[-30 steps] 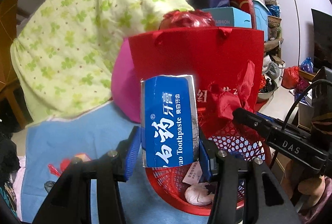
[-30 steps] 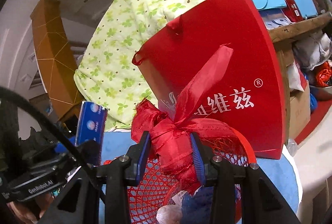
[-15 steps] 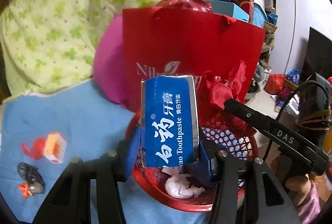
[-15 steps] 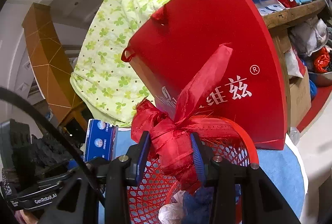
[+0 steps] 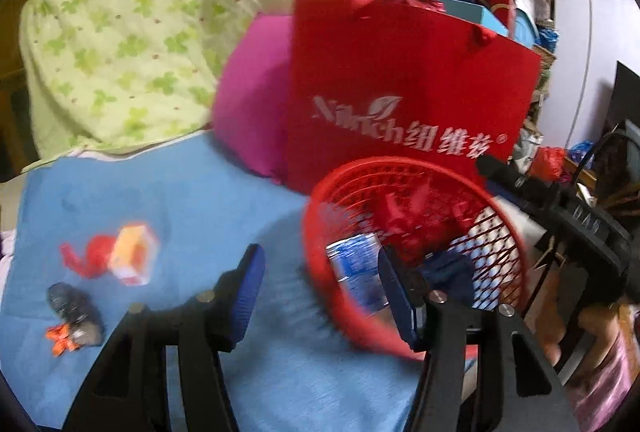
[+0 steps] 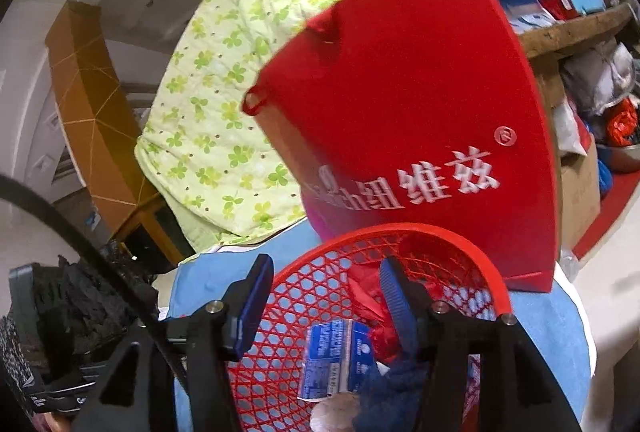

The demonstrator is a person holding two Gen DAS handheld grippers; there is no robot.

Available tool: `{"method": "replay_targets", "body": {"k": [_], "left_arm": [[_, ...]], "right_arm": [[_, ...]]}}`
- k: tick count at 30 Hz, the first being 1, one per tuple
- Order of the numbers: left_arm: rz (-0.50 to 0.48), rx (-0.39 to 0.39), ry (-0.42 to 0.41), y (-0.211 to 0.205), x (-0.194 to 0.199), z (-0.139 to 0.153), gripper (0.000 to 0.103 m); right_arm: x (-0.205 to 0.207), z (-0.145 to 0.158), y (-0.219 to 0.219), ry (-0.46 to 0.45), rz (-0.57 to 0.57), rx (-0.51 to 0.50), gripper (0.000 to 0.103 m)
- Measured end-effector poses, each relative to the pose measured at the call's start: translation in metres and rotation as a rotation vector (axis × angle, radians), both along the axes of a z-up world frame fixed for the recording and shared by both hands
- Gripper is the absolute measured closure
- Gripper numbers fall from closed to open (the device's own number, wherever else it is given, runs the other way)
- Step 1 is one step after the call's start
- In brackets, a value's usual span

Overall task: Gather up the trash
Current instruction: 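Open left tool to drop the box while right tool drops the ribbon into basket, then move both tools back over the blanket toward the black plastic bag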

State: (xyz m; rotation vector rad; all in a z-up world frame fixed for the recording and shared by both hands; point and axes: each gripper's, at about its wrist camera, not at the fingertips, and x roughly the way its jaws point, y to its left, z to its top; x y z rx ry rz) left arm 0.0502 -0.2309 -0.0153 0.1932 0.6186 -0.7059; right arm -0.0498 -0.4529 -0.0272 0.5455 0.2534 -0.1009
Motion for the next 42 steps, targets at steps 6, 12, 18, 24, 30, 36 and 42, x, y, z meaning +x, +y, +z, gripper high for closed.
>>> {"method": "replay_targets", "body": {"k": [6, 12, 18, 24, 30, 36, 42], "left_arm": [[0.139, 0.066, 0.0, 0.068, 0.007, -0.021, 0.042], [0.347, 0.086, 0.044, 0.16, 0.018, -0.042, 0.042], [0.533, 0.045, 0.086, 0.246, 0.028, -0.055, 0.042], [0.619, 0.031, 0.107, 0.289, 0.039, -0.075, 0.042], [0.654, 0.055, 0.127, 0.308, 0.055, -0.101, 0.042], [0.666, 0.029, 0.125, 0.325, 0.081, -0.109, 0.042], [0.671, -0.011, 0.16, 0.34, 0.109, -0.116, 0.042]], "right_arm": [[0.003, 0.017, 0.041, -0.109, 0.105, -0.093, 0.044], [0.014, 0.036, 0.109, -0.202, 0.272, -0.187, 0.043], [0.05, 0.028, 0.182, -0.109, 0.439, -0.232, 0.043], [0.095, -0.006, 0.227, 0.099, 0.513, -0.229, 0.043], [0.132, -0.04, 0.251, 0.249, 0.579, -0.199, 0.043], [0.19, -0.073, 0.278, 0.366, 0.677, -0.105, 0.043], [0.25, -0.108, 0.308, 0.442, 0.736, -0.022, 0.043]]}}
